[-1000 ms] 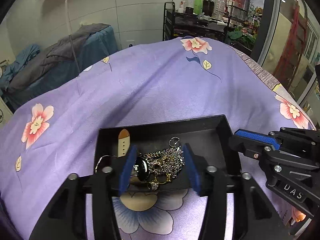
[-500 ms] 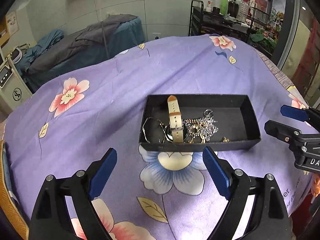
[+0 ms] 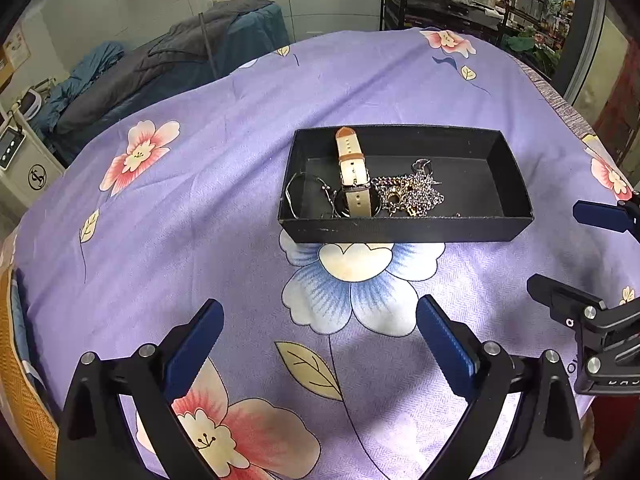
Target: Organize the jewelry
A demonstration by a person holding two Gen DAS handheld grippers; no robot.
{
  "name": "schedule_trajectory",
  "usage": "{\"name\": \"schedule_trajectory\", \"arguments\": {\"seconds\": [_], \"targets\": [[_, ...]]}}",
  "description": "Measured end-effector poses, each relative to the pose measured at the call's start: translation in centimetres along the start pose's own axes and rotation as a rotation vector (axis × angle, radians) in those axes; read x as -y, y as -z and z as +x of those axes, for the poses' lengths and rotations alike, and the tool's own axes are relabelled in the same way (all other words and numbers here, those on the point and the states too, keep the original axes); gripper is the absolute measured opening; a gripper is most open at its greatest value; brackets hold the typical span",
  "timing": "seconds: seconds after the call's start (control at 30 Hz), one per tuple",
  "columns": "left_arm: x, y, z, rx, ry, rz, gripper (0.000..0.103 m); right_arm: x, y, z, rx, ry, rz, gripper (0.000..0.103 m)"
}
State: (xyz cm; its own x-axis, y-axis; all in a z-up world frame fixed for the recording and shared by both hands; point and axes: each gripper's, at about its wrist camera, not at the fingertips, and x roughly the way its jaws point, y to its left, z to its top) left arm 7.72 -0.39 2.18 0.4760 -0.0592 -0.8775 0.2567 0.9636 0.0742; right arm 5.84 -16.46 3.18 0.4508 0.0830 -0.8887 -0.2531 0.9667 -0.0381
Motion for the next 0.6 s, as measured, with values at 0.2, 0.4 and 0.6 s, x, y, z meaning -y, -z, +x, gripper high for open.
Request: {"name": "schedule_trajectory", "arguments": {"seconds": [0.2, 0.4, 0.6], "targets": [[0.3, 0.4, 0.4, -0.044, 0.01, -0.011, 0.096, -0.4, 0.6, 0.4, -0.028, -0.011, -0.007, 0.089], [1.0, 0.4, 0.8, -0.071, -0.032, 0.031, 0.096, -0.6, 0.6, 0.6, -0.045, 0.001, -0.009, 0.089], [0.6, 0.4, 1.1, -0.089, -0.038, 0.011, 0.096, -0.8, 0.5, 0.6, -0.047, 0.008, -0.017, 0.089]]}}
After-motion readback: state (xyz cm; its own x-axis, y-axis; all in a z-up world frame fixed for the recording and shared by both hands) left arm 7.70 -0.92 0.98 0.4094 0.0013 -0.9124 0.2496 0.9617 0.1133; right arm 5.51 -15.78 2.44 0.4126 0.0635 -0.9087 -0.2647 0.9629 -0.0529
